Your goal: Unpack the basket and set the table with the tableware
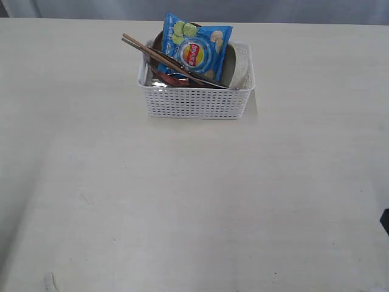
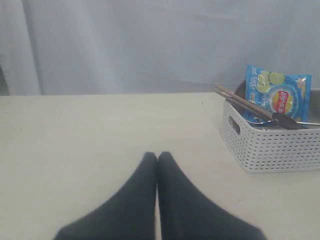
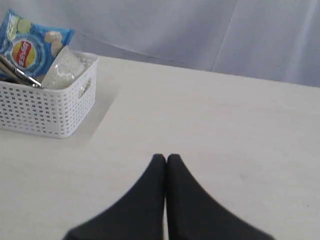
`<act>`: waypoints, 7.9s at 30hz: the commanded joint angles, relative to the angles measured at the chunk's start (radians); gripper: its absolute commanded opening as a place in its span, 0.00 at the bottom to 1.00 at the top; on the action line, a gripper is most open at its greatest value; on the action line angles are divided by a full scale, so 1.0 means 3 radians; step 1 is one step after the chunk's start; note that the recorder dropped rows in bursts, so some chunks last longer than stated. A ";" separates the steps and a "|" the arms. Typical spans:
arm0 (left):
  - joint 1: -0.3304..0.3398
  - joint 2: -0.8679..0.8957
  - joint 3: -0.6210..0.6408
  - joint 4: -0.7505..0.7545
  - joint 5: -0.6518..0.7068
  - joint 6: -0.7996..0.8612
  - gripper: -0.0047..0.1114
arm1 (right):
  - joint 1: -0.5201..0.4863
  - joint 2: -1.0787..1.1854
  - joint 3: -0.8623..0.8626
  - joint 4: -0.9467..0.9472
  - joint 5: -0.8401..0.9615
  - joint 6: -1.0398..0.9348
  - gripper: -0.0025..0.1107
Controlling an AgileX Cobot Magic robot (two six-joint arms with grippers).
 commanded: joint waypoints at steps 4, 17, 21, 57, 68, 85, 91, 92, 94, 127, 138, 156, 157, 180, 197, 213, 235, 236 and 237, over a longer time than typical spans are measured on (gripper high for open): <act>-0.0004 -0.0012 0.0009 -0.0010 -0.0035 0.0001 0.04 | -0.0021 -0.0020 0.0008 -0.0028 -0.0619 -0.0040 0.02; -0.0004 -0.0012 0.0009 -0.0010 -0.0035 0.0001 0.04 | -0.0021 -0.0020 0.0008 -0.0028 -0.1938 -0.0040 0.02; -0.0004 -0.0012 0.0009 -0.0010 -0.0035 0.0001 0.04 | -0.0021 -0.0020 0.0008 -0.0028 -0.2478 0.0036 0.02; -0.0004 -0.0012 0.0009 -0.0010 -0.0035 0.0001 0.04 | 0.0918 0.5288 -0.4112 0.1321 0.2088 -0.0635 0.02; -0.0004 -0.0012 0.0009 -0.0010 -0.0035 0.0001 0.04 | 0.1191 0.6137 -0.5713 0.1234 0.2838 -0.1105 0.02; -0.0004 -0.0012 0.0009 -0.0010 -0.0035 0.0001 0.04 | 0.1646 0.7165 -0.6692 0.0507 0.2999 -0.1089 0.24; -0.0004 -0.0012 0.0009 -0.0010 -0.0035 0.0001 0.04 | 0.1646 0.7294 -0.6692 0.0231 0.2999 -0.1178 0.26; -0.0004 -0.0012 0.0009 -0.0010 -0.0035 0.0001 0.04 | 0.1646 0.7319 -0.6692 0.0174 0.2999 -0.1177 0.26; -0.0004 -0.0012 0.0009 -0.0010 -0.0035 0.0001 0.04 | 0.1646 0.7345 -0.6692 0.0104 0.2999 -0.1177 0.26; -0.0004 -0.0012 0.0009 -0.0010 -0.0035 0.0001 0.04 | 0.1646 0.7631 -0.6700 0.0042 0.2858 -0.1145 0.02; -0.0004 -0.0012 0.0009 -0.0010 -0.0035 0.0001 0.04 | 0.1646 0.7442 -0.6712 0.0068 0.2880 -0.1129 0.02; -0.0004 -0.0012 0.0009 -0.0010 -0.0035 0.0001 0.04 | 0.1653 0.7024 -0.6712 0.0423 0.2999 -0.1117 0.02; -0.0004 -0.0012 0.0009 -0.0010 -0.0035 0.0001 0.04 | 0.1661 0.6956 -0.6712 0.0487 0.2999 -0.1110 0.02; -0.0004 -0.0012 0.0009 -0.0010 -0.0035 0.0001 0.04 | 0.3643 0.7525 -0.6608 -0.1463 0.2999 0.2872 0.02; -0.0004 -0.0012 0.0009 -0.0010 -0.0035 0.0001 0.04 | 0.3643 0.7943 -0.6608 -0.1658 0.2999 0.3738 0.02; -0.0004 -0.0012 0.0009 -0.0010 -0.0035 0.0001 0.04 | 0.3634 0.8117 -0.6608 -0.1644 0.2999 0.4399 0.02; -0.0004 -0.0012 0.0009 -0.0010 -0.0035 0.0001 0.04 | 0.3634 0.8167 -0.6614 -0.1401 0.2999 0.4373 0.02; -0.0004 -0.0012 0.0009 -0.0010 -0.0035 0.0001 0.04 | 0.3634 0.8167 -0.6614 -0.1392 0.2999 0.4373 0.03; -0.0004 -0.0012 0.0009 -0.0010 -0.0035 0.0001 0.04 | 0.3634 0.8167 -0.6614 -0.1376 0.2995 0.4373 0.07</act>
